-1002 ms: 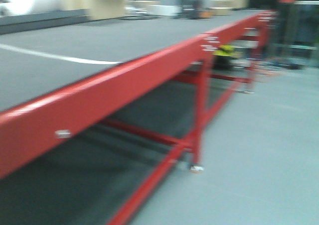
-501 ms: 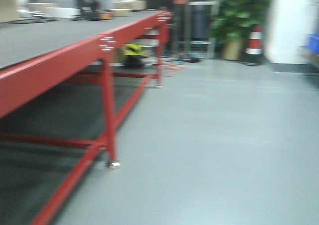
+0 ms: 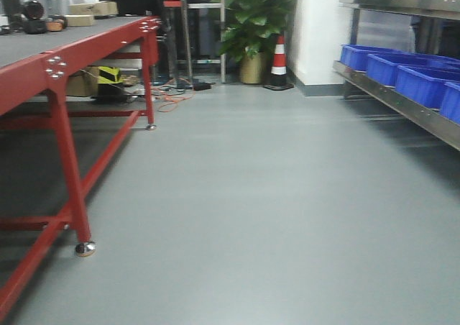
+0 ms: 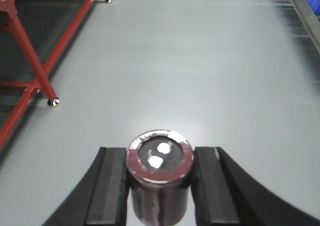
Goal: Place cylindrical capacitor in blue bin on shelf
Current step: 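Drive the base to the steel shelf holding both cylinders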
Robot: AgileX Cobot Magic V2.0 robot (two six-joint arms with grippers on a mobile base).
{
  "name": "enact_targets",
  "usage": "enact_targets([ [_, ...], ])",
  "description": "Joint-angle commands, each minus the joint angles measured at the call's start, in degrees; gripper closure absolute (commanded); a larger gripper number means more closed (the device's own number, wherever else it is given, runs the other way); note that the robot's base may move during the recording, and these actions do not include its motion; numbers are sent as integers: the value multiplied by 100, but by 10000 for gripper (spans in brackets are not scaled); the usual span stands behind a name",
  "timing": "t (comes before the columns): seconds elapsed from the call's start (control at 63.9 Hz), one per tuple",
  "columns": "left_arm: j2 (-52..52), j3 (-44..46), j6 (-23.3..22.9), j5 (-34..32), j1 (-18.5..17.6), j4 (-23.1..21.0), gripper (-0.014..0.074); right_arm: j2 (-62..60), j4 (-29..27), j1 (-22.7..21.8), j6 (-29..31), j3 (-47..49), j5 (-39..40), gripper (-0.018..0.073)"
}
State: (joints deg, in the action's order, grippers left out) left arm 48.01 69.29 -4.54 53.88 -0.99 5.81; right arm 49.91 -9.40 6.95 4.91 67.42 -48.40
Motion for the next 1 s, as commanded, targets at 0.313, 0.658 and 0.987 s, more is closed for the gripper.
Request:
enact_targets([
  [0.313,-20,43,-1,-87,-27,-5,708,-53,36,14,8,58,126,721],
  [0.658,-20,43,-1,-87,-27,-5,708,-53,36,14,8,58,126,721],
  [0.987,-20,43,-1,-87,-27,-5,708,-41,36,14,8,58,126,721],
])
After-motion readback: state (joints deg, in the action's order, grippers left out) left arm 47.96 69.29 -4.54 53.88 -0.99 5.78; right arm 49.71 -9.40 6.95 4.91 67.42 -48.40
